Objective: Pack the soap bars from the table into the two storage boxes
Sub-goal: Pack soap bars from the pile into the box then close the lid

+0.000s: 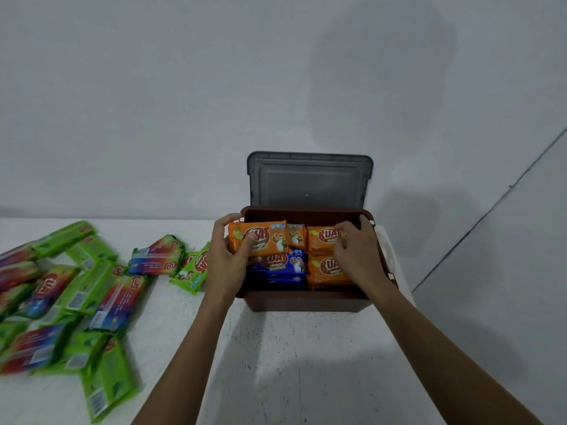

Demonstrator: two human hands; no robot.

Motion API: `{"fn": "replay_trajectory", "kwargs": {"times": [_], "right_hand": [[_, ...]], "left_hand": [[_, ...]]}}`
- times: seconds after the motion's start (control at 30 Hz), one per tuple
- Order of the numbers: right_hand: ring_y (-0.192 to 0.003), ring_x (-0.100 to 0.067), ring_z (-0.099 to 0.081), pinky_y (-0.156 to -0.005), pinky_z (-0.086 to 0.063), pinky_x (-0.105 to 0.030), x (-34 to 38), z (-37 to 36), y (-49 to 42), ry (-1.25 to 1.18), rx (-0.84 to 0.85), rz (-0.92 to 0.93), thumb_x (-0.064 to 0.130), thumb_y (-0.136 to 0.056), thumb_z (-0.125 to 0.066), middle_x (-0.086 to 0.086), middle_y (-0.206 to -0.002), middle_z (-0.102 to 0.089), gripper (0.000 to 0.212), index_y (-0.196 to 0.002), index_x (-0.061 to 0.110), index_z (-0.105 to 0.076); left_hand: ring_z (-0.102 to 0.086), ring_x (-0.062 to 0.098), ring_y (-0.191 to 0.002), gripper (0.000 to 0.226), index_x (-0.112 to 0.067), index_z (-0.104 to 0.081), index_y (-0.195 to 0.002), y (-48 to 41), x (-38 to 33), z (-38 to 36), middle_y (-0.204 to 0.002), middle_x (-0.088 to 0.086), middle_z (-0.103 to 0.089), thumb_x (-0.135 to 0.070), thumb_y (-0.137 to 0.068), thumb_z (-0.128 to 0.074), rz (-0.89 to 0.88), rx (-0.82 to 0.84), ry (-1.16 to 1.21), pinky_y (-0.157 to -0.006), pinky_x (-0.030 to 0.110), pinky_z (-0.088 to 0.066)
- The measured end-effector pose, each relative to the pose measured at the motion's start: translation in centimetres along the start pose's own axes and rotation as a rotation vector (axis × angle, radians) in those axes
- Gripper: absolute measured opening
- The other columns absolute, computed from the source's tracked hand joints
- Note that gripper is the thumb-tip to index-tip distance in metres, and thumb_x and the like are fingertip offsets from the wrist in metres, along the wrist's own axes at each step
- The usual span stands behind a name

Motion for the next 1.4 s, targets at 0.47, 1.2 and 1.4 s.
{"fn": "replay_trajectory", "kwargs": {"times": [0.47,1.2,1.4], "right_hand": [[-0.108,-0.018,-0.066,-0.084,-0.059,-0.038,5.3,-1.1,2.2,-0.897,0.392,0.019,0.012,-0.096,-0.057,-0.005,-0.122,-0.063,0.034,-0.128,0.024,-0.058],[-0.12,-0.028,-0.054,-0.101,-0.049,-0.04,-2.3,0.3,2.5,-0.017,0.072,-0.119,0.017,-0.101,-0.045,-0.012,-0.136,-0.048,0.037,-0.137,0.014,-0.047],[-0.112,-0.027,-0.058,-0.098,-0.051,-0.043,-1.7,0.3,3.2,0.112,0.042,-0.06,0.023,-0.101,-0.045,-0.013,-0.129,-0.053,0.036,-0.135,0.012,-0.05]], "left_hand": [[-0.069,0.011,-0.097,0.031,-0.026,-0.049,-0.124,0.0,-0.6,-3.5,-0.115,-0.001,-0.062,-0.023,-0.095,-0.057,0.031,0.191,0.09,-0.065,0.028,-0.059],[-0.042,0.019,-0.128,0.032,-0.017,-0.056,-0.127,-0.1,2.0,-2.0,-0.14,0.005,-0.048,-0.03,-0.097,-0.052,-0.33,0.121,-0.784,-0.103,0.033,-0.038],[-0.042,0.02,-0.129,0.03,-0.017,-0.059,-0.124,-0.1,2.3,-1.9,-0.141,0.004,-0.049,-0.028,-0.096,-0.054,-0.318,0.119,-0.821,-0.104,0.036,-0.039]]}}
Point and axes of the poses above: each hand's wrist, its own y-axis away from the middle knuckle, its own z-axis out of the back of the hand, x = y × z, the point moved 8 cm from there along -y, towards the middle knuckle
